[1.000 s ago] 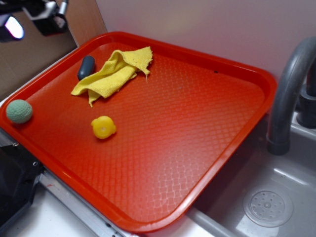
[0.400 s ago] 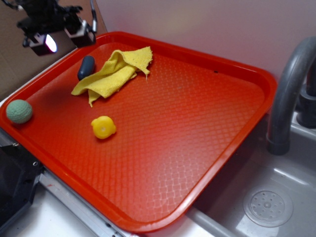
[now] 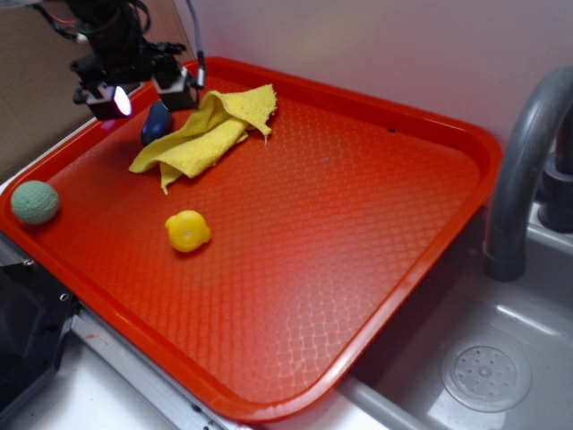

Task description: Grab the plastic pickle.

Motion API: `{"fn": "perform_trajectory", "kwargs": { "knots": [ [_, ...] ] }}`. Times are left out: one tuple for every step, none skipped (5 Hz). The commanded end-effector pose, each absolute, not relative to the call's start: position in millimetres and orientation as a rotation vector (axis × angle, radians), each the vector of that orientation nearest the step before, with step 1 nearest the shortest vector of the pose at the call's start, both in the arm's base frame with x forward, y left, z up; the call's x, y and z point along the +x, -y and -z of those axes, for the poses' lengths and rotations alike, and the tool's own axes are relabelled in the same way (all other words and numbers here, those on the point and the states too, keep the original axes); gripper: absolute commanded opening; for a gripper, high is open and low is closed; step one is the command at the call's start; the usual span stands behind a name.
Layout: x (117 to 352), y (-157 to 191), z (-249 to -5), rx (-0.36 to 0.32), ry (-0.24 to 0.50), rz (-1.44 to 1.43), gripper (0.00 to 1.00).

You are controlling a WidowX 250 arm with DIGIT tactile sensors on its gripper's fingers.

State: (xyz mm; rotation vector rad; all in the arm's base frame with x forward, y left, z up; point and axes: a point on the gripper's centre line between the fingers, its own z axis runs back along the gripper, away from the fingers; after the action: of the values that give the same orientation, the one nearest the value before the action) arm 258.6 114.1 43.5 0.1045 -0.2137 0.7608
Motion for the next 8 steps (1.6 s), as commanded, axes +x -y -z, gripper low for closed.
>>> {"fn": "perform_trajectory", "kwargs": {
  "knots": [
    [272.9,-120.6,-40.5,0.104,0.225,-0.733,1.00],
    [269.8,-117.8,-44.5,0.095,0.231,-0.701,0.00],
    [267.9,-116.4,-43.3,0.110,0.227,-0.694,0.00],
    [267.6,-113.1,-57.3,0.226,0.204,-0.626,0.00],
    [256.8,-91.6,-107.2,0.304,0.222,-0.496,0.00],
    [244.1,-62.5,-155.7,0.227,0.291,-0.334,0.00],
    [219.1,-21.0,-207.0,0.093,0.325,-0.173,0.00],
    [197.4,-2.1,-239.6,-0.022,0.338,-0.121,0.00]
  ]
}}
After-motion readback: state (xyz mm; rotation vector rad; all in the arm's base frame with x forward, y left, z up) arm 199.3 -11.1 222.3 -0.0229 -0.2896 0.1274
